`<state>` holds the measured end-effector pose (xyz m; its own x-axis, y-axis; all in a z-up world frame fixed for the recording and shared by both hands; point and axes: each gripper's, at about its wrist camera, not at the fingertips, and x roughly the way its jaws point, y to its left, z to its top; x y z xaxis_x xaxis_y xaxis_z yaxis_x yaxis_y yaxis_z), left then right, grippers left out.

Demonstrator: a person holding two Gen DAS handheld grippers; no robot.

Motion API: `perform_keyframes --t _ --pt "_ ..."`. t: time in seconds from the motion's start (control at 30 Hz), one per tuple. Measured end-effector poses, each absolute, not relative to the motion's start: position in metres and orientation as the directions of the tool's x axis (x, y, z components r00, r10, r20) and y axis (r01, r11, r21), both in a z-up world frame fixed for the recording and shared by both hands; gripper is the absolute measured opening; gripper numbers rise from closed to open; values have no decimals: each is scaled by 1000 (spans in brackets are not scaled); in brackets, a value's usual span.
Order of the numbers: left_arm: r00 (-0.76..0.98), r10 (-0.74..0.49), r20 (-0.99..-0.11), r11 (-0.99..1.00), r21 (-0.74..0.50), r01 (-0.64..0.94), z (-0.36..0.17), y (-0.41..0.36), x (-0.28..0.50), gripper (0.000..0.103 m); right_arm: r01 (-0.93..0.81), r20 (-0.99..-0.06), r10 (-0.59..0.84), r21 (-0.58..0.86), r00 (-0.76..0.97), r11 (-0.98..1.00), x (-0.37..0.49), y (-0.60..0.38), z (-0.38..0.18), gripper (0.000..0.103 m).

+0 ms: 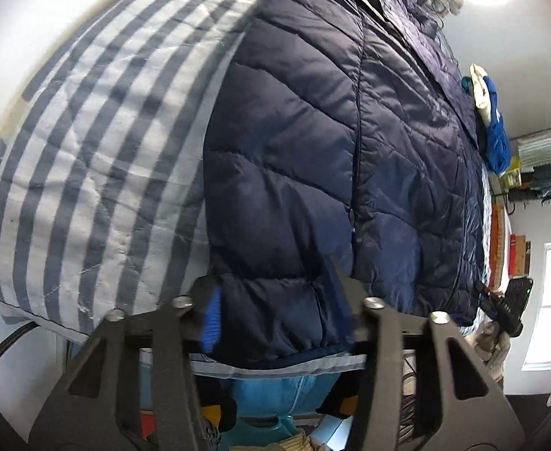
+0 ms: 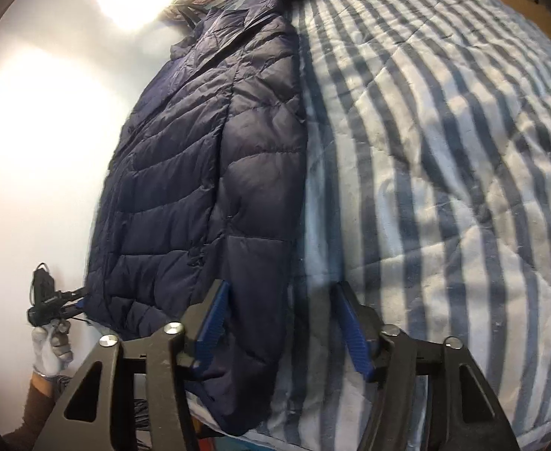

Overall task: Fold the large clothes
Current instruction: 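Lift the hem with both tools and fold it toward the collar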

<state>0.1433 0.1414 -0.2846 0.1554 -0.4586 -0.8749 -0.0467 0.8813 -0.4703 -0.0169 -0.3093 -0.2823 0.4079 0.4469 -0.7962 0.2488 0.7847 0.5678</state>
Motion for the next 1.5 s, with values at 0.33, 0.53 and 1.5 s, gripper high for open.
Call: perform_keyframes --t 0.33,0.53,1.5 --pt "265 -511 -818 843 -537 -32 -250 143 147 6 172 -796 448 548 406 818 -8 -282 -266 6" --pt "376 -560 -738 788 -615 -33 -217 151 151 4 165 -762 425 559 489 813 -7 -287 -238 3" --pt "581 -516 -630 819 -561 119 -108 98 322 3 148 -697 270 477 664 866 148 -335 -125 2"
